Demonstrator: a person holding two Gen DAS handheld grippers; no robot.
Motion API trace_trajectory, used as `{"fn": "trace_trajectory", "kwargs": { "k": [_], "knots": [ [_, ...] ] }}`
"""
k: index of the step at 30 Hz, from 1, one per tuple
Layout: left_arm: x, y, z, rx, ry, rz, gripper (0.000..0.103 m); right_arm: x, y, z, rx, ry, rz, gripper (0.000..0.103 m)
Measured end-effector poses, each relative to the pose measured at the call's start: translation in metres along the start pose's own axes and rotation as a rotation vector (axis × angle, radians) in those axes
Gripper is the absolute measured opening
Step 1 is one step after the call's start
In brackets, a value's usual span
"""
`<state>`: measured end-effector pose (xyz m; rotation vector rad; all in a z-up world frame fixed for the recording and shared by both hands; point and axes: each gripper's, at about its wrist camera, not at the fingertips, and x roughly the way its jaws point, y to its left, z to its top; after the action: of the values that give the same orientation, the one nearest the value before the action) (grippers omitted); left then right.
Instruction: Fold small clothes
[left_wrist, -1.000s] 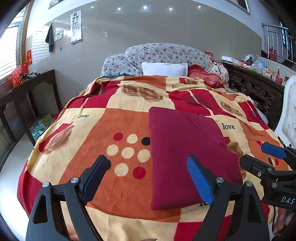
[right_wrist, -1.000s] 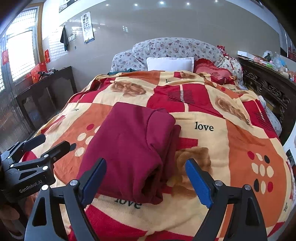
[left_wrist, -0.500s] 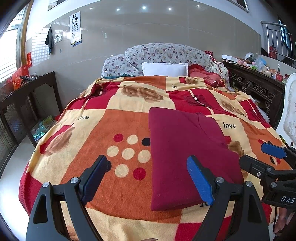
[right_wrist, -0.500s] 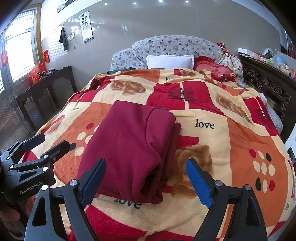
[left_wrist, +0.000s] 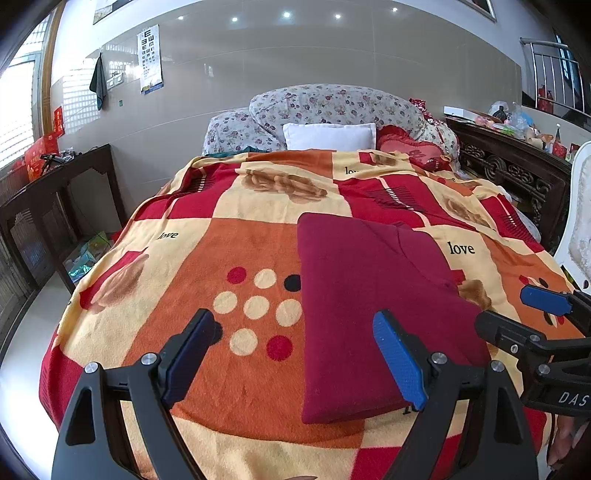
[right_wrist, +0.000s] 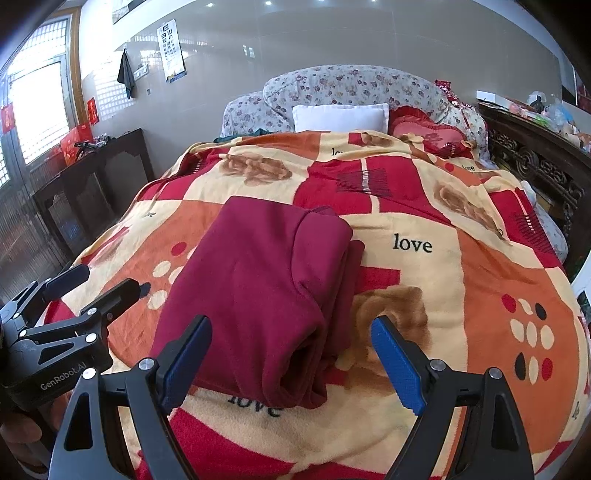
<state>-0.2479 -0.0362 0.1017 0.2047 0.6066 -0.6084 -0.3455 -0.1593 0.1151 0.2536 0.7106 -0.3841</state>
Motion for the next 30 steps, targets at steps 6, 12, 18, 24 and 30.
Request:
{"fn": "trace_trajectory", "kwargs": {
  "k": [6,12,18,24,30],
  "knots": [
    [0.005,-0.001,0.000,0.007,0.008,0.003,0.087,0.004,-0.002,0.000,0.008,0.008,0.003,0.091],
    [0.010,-0.001,-0.001,0.010,0.015,0.002,0.087,0.007,-0.002,-0.002,0.006,0.019,0.010,0.091],
    [0.012,-0.002,-0.001,0.012,0.015,0.002,0.087,0.008,-0.003,-0.002,0.011,0.021,0.010,0.091],
    [0.013,-0.003,-0.002,0.016,0.019,0.002,0.087,0.011,-0.005,-0.004,0.015,0.029,0.012,0.091],
    [0.013,-0.005,-0.003,0.016,0.020,0.002,0.087,0.011,-0.005,-0.004,0.016,0.030,0.015,0.091]
  ]
}}
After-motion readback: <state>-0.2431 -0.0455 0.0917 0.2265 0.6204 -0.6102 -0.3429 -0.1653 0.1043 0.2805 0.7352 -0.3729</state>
